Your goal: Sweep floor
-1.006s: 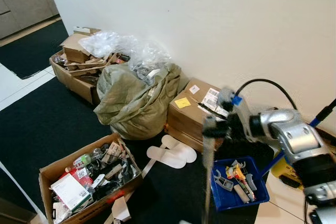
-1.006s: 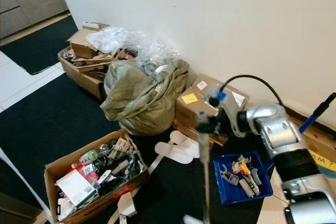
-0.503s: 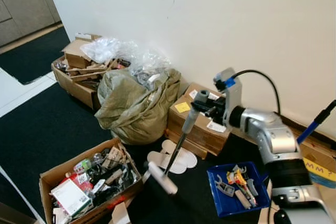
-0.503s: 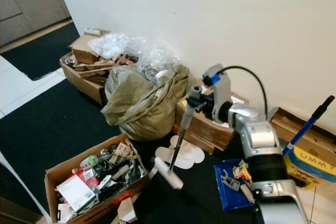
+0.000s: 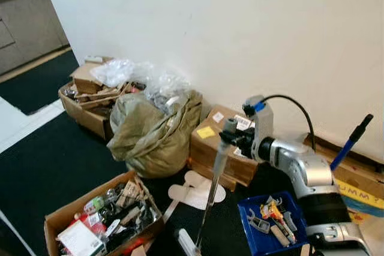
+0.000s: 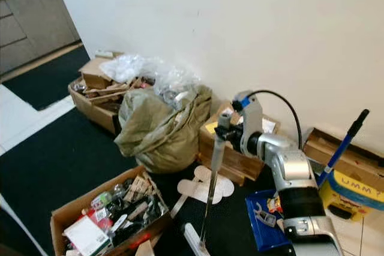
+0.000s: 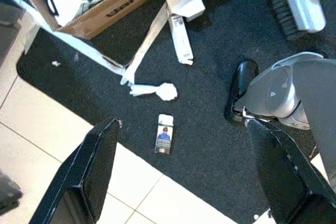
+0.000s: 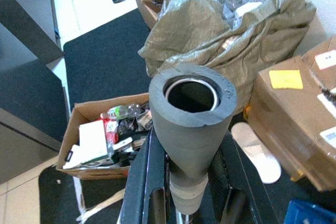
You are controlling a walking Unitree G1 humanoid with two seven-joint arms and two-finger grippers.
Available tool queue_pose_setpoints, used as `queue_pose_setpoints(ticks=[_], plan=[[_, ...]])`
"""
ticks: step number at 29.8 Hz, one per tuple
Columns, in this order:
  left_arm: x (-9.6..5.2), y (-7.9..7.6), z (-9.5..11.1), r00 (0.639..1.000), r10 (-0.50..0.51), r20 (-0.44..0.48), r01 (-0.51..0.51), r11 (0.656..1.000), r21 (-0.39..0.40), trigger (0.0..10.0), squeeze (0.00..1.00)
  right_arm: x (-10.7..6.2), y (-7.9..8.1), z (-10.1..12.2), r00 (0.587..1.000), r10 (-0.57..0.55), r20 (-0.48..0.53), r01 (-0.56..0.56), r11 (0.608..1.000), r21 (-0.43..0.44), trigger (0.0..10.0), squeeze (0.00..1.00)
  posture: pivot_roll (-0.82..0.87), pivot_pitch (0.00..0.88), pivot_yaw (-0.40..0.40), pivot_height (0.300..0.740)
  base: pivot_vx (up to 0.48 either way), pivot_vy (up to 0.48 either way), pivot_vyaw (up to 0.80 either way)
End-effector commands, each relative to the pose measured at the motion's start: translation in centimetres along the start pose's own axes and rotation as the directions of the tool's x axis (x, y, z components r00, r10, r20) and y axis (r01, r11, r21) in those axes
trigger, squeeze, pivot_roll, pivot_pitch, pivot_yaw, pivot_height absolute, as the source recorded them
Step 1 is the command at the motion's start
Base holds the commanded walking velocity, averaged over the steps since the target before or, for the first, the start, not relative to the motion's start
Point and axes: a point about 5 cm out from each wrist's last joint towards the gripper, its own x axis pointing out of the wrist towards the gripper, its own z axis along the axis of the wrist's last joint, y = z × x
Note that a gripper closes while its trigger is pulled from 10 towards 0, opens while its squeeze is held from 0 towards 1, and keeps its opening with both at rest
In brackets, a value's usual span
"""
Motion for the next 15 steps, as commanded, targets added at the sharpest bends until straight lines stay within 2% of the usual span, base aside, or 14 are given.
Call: queue_pose_setpoints(ticks=[1, 2, 4, 9, 10, 11, 13, 14, 15], plan=[[-0.2, 0.7, -0.3, 1.000, 0.018, -0.025, -0.018, 1.000, 0.016, 10.0, 0.00, 0.8, 1.5, -0.3, 0.999, 0.040, 0.007, -0.041, 0.999, 0.016, 10.0, 0.00, -0.07, 0.000, 0.052, 0.740, 0.000, 0.000, 0.00], [-0.2, 0.7, -0.3, 1.000, 0.018, -0.025, -0.018, 1.000, 0.016, 10.0, 0.00, 0.8, 1.5, -0.3, 0.999, 0.040, 0.007, -0.041, 0.999, 0.016, 10.0, 0.00, -0.07, 0.000, 0.052, 0.740, 0.000, 0.000, 0.00], [-0.1, 0.7, 0.0, 1.000, 0.020, -0.023, -0.019, 0.999, 0.028, 10.0, 0.00, 1.6, 2.5, -0.2, 0.997, 0.044, 0.069, -0.049, 0.997, 0.064, 10.0, 0.00, -0.08, 0.000, 0.054, 0.740, 0.000, 0.000, 0.00], [0.0, 0.6, 0.2, 1.000, 0.020, -0.017, -0.020, 0.999, 0.032, 10.0, 0.00, 1.9, 2.6, -0.3, 0.996, 0.018, 0.091, -0.026, 0.996, 0.089, 10.0, 0.00, -0.09, 0.000, 0.052, 0.740, 0.000, 0.000, 0.00], [0.0, 0.6, 0.4, 1.000, 0.020, -0.008, -0.019, 0.999, 0.033, 10.0, 0.00, 2.1, 2.5, -0.7, 0.996, -0.024, 0.085, 0.015, 0.995, 0.097, 10.0, 0.00, -0.10, 0.000, 0.051, 0.740, 0.000, 0.000, 0.00], [0.1, 0.5, 0.5, 1.000, 0.020, -0.002, -0.020, 0.999, 0.033, 10.0, 0.00, 2.1, 2.2, -1.1, 0.995, -0.077, 0.061, 0.074, 0.996, 0.045, 10.0, 0.00, -0.10, 0.000, 0.049, 0.740, 0.000, 0.000, 0.00], [0.1, 0.5, 0.5, 1.000, 0.020, -0.002, -0.020, 0.999, 0.033, 10.0, 0.00, 2.1, 2.2, -1.1, 0.995, -0.077, 0.061, 0.074, 0.996, 0.045, 10.0, 0.00, -0.10, 0.000, 0.049, 0.740, 0.000, 0.000, 0.00], [0.1, 0.5, 0.6, 1.000, 0.021, 0.003, -0.021, 0.999, 0.033, 10.0, 0.00, 2.1, 1.8, -1.5, 0.990, -0.131, 0.045, 0.132, 0.991, -0.026, 10.0, 0.00, -0.12, 0.000, 0.045, 0.740, 0.000, 0.000, 0.00], [0.1, 0.5, 0.6, 1.000, 0.021, 0.003, -0.021, 0.999, 0.033, 10.0, 0.00, 2.1, 1.8, -1.5, 0.990, -0.131, 0.045, 0.132, 0.991, -0.026, 10.0, 0.00, -0.12, 0.000, 0.045, 0.740, 0.000, 0.000, 0.00]])
